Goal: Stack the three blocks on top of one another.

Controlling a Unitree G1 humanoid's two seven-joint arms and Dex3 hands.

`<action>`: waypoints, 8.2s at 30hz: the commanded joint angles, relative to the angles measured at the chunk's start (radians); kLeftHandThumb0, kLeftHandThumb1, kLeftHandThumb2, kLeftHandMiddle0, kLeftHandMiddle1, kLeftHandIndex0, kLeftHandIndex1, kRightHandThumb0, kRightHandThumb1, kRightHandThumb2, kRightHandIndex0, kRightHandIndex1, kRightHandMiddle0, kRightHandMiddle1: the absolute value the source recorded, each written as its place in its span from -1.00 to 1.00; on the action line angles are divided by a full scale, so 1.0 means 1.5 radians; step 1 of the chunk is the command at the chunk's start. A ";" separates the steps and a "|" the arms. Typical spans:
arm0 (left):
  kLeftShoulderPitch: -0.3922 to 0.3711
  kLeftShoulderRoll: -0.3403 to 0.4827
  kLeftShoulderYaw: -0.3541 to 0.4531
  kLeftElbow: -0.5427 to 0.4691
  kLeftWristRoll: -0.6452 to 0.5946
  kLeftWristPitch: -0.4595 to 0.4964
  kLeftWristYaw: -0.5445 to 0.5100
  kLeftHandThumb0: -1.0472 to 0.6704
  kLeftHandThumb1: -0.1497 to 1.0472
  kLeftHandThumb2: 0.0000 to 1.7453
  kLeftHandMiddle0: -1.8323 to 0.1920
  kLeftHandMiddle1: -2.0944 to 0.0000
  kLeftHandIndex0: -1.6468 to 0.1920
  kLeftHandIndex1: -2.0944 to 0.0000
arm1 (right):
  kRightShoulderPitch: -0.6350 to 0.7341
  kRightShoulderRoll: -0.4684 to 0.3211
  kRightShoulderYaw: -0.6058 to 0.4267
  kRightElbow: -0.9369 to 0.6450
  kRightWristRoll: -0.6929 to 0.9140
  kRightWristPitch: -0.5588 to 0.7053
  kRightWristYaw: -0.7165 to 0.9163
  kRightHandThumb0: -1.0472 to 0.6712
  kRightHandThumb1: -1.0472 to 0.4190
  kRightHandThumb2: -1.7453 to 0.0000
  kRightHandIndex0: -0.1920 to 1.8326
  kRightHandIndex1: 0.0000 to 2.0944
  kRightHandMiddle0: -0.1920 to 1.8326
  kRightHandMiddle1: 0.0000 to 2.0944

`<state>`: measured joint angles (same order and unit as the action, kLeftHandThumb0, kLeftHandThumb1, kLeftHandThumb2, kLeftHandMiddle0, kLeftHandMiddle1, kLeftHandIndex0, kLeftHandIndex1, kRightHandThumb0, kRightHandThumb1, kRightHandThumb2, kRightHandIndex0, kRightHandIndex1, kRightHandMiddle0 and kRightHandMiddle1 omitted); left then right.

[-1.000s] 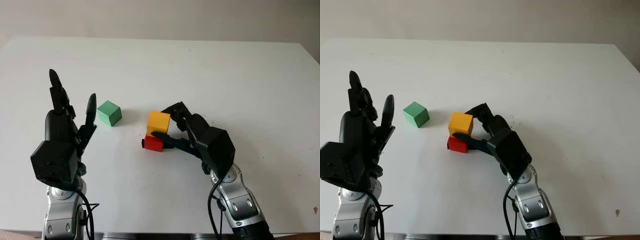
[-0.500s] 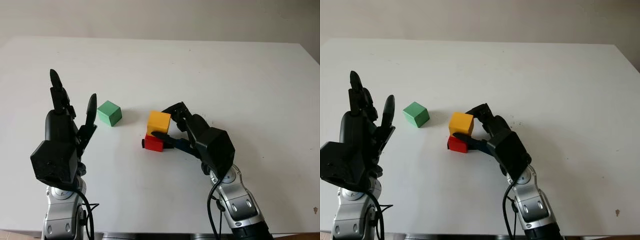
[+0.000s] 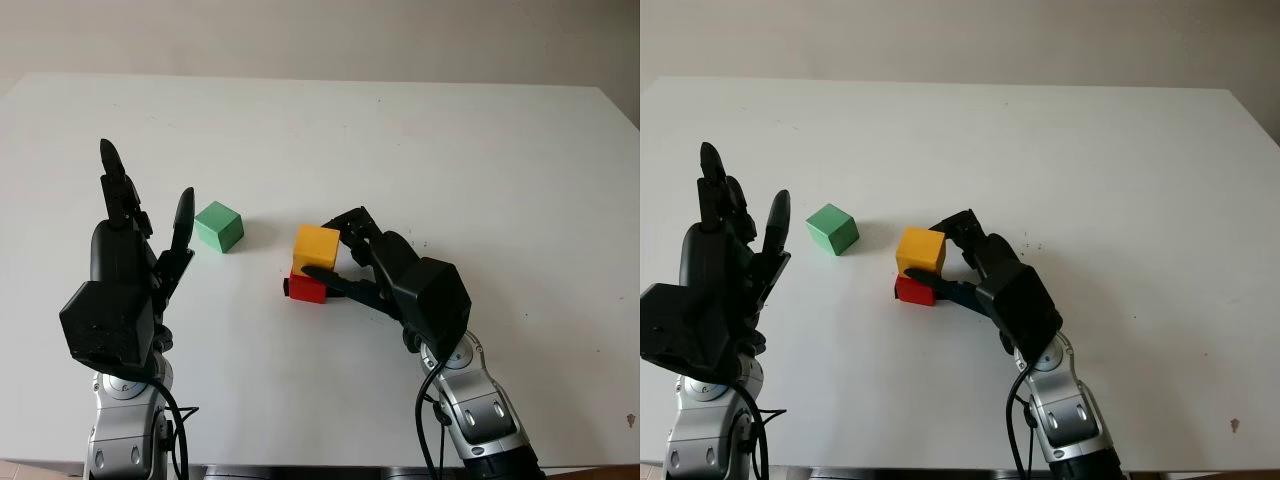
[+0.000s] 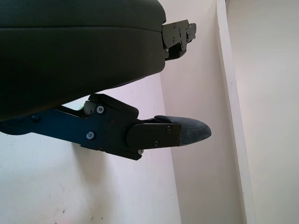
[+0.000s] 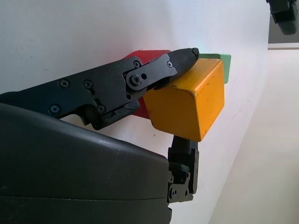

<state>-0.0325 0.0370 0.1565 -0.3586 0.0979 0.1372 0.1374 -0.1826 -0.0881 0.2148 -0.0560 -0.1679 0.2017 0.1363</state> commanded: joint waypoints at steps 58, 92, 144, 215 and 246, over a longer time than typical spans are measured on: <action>0.012 0.012 0.009 -0.014 0.002 0.011 -0.002 -0.45 1.00 -0.56 0.98 0.94 0.99 0.97 | -0.068 -0.138 -0.189 0.025 0.233 -0.210 0.217 -0.87 -1.00 0.68 -1.00 -1.00 -1.00 -1.00; -0.266 0.578 0.022 0.128 0.066 -0.019 -0.422 -0.30 0.67 -0.97 0.35 0.91 0.24 0.67 | -0.099 0.003 -0.171 0.095 0.195 -0.059 0.005 -0.69 -1.00 0.30 -1.00 -1.00 -1.00 -1.00; -0.533 0.508 -0.316 0.584 0.450 -0.391 -0.339 -0.55 0.67 -0.94 0.76 0.94 0.26 0.91 | -0.080 -0.011 -0.188 0.085 0.180 -0.062 0.017 -0.65 -1.00 0.34 -1.00 -1.00 -1.00 -1.00; -0.543 0.512 -0.261 0.530 0.272 -0.402 -0.296 -0.20 0.88 -0.93 0.36 0.96 0.26 -0.03 | -0.068 -0.015 -0.187 0.106 0.179 -0.062 0.051 -0.67 -1.00 0.44 -1.00 -1.00 -1.00 -1.00; -0.852 0.437 -0.357 0.283 0.273 0.180 -0.921 -0.28 0.96 -0.94 0.41 0.95 0.58 -0.44 | -0.084 0.018 -0.156 0.144 0.164 -0.089 0.018 -0.67 -1.00 0.42 -1.00 -1.00 -1.00 -0.99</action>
<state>-1.2802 0.7002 -0.3704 0.0944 0.4989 0.3858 -1.2353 -0.2978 -0.0658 -0.0199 0.1574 0.0790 0.0875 0.1667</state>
